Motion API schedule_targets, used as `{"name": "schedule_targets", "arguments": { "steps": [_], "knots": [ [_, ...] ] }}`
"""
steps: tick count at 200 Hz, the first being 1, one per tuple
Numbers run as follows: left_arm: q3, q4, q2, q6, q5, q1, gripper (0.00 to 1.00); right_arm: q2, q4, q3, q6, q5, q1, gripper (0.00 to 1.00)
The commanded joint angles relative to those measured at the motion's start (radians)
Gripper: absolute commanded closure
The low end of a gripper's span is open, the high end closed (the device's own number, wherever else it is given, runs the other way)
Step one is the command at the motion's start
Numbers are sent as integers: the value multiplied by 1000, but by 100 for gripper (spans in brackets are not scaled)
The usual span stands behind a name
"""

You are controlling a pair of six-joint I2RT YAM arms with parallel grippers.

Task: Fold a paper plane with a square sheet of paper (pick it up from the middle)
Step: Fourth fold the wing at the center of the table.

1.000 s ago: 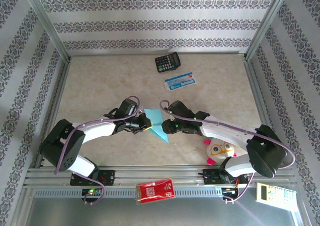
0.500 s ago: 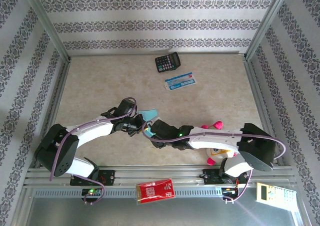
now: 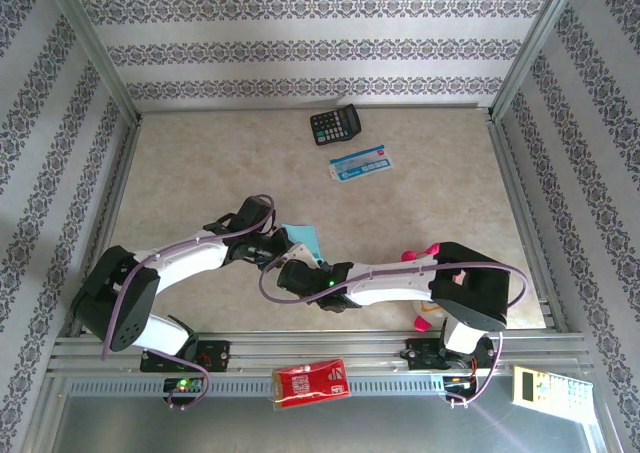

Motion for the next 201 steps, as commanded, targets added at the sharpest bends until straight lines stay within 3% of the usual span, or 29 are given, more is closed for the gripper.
{"name": "schedule_targets", "arguments": {
  "steps": [1, 201],
  "knots": [
    [24, -50, 12, -2, 26, 1, 100, 34, -56, 30, 30, 80, 15, 64],
    [14, -57, 36, 33, 38, 8, 100, 73, -111, 62, 82, 97, 51, 73]
  ]
}}
